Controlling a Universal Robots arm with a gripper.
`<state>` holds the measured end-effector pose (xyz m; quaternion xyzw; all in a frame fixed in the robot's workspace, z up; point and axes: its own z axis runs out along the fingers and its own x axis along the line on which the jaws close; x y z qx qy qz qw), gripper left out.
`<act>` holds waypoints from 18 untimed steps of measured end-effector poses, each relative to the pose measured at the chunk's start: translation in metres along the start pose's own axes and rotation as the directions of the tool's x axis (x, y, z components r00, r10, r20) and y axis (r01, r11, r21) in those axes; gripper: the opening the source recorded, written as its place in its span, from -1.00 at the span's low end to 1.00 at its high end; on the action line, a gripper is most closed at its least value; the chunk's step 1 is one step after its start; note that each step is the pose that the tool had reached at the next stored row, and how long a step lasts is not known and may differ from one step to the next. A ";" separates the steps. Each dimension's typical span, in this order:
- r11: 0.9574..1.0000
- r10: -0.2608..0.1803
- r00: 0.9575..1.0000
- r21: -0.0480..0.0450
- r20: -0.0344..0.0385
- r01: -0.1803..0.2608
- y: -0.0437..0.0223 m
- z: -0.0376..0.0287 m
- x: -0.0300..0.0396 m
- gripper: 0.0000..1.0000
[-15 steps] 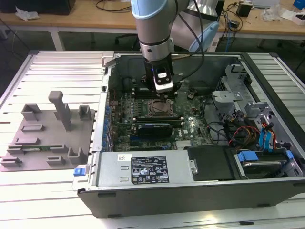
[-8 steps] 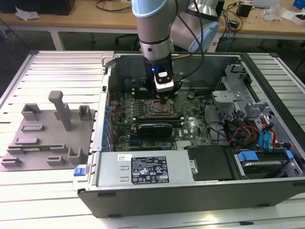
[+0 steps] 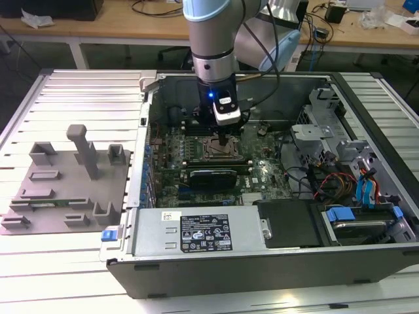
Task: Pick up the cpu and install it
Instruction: 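Install the first cpu locking lever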
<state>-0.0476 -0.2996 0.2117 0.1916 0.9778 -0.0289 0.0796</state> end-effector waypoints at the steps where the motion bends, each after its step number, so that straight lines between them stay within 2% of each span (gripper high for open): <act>1: 1.000 -0.002 1.000 0.011 -0.028 0.003 0.0003 0.0001 -0.0007 -0.79; 2: 1.000 -0.004 0.999 0.018 -0.044 0.004 0.0004 0.0001 -0.0010 -0.79; 6: 1.000 -0.004 0.999 0.018 -0.046 0.005 0.0004 -0.0013 -0.0013 -0.79; 10: 1.000 -0.006 0.999 0.018 -0.046 0.006 -0.0001 -0.0202 -0.0045 -0.79; 13: 1.000 -0.016 0.999 0.016 -0.045 0.017 0.0010 -0.0202 -0.0073 -0.79; 14: 0.999 -0.038 0.998 0.013 -0.045 0.039 0.0024 -0.0191 -0.0109 -0.79; 16: 0.997 -0.072 0.996 0.004 -0.046 0.072 0.0033 -0.0178 -0.0125 -0.79; 17: 0.997 -0.083 0.995 -0.003 -0.048 0.083 0.0033 -0.0171 -0.0125 -0.79; 18: 0.996 -0.088 0.995 -0.014 -0.053 0.088 0.0024 -0.0160 -0.0128 -0.79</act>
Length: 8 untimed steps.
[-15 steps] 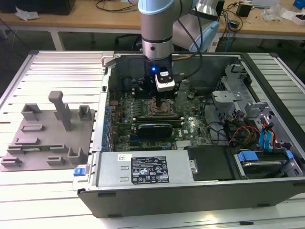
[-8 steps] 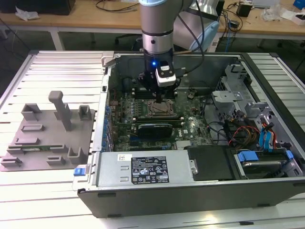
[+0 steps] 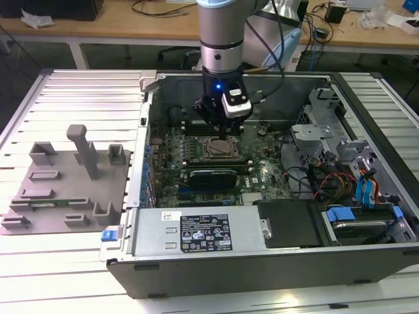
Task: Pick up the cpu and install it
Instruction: 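Install the first cpu locking lever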
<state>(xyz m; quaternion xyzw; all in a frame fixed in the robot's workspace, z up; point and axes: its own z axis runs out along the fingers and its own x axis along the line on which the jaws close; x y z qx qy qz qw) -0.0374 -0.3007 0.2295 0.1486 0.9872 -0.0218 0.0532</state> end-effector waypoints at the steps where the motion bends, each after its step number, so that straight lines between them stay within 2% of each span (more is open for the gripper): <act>1: 1.000 -0.001 1.000 -0.004 -0.004 0.001 -0.0026 0.0013 -0.0007 -0.79; 3: 1.000 -0.022 1.000 -0.007 -0.009 0.022 -0.0048 0.0039 -0.0013 -0.79; 5: 0.997 -0.071 0.997 -0.012 -0.010 0.071 -0.0047 0.0063 -0.0012 -0.79; 8: 0.996 -0.094 0.996 -0.013 -0.010 0.094 -0.0051 0.0062 -0.0013 -0.79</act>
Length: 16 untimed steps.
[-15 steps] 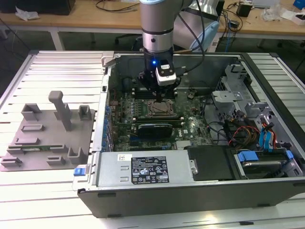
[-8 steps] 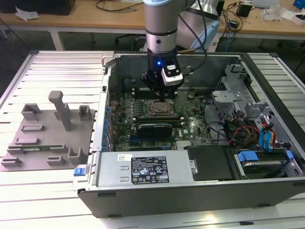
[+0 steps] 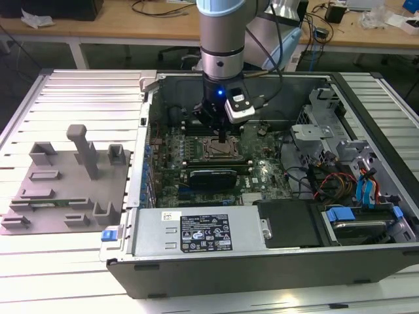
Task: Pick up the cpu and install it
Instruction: 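Install the first cpu locking lever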
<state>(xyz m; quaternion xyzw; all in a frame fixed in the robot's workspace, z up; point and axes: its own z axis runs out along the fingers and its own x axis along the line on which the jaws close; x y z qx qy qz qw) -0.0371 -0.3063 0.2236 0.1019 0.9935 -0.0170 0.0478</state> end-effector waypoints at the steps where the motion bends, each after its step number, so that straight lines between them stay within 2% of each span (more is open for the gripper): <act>1: 1.000 0.000 1.000 0.000 0.000 0.000 -0.0001 -0.0037 -0.0004 -0.79; 5: 1.000 0.000 1.000 0.000 0.000 0.000 -0.0004 -0.0136 -0.0014 -0.79; 11: 1.000 -0.001 1.000 0.000 0.000 0.001 -0.0055 -0.0156 -0.0026 -0.79; 14: 1.000 -0.001 1.000 0.000 0.000 0.001 -0.0057 -0.0225 -0.0034 -0.79; 16: 1.000 -0.001 1.000 -0.001 0.000 0.001 -0.0060 -0.0242 -0.0036 -0.79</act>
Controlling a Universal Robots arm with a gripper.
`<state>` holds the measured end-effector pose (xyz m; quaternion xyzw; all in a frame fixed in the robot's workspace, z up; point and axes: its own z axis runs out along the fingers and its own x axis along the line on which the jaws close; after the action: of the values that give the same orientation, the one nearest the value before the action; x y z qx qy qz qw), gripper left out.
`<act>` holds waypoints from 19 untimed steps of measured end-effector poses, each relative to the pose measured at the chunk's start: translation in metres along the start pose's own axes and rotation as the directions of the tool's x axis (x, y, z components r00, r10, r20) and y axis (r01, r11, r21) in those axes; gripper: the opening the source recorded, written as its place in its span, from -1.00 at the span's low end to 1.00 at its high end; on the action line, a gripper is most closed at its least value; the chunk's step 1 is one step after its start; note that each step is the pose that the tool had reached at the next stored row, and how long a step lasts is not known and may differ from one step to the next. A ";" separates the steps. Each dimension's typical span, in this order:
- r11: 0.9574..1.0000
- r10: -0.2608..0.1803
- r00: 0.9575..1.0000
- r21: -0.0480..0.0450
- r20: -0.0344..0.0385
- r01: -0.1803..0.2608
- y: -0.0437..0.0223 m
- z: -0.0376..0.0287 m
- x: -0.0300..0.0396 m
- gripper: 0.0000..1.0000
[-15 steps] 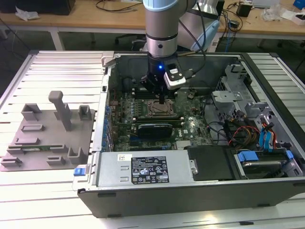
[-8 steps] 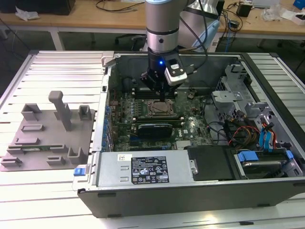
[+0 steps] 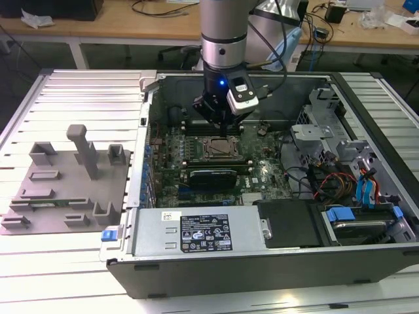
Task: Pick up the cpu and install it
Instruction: 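Install the first cpu locking lever, then install the second cpu locking lever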
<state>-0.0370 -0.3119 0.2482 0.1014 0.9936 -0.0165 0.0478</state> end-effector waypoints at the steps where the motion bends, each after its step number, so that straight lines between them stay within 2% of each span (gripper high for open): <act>1: 1.000 0.000 1.000 0.000 0.000 0.000 0.0000 0.0000 0.0000 -0.79; 19: 1.000 0.000 1.000 -0.002 0.000 0.000 0.0000 -0.0001 0.0000 -0.79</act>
<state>-0.0370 -0.3119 0.2482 0.1015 0.9936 -0.0155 0.0477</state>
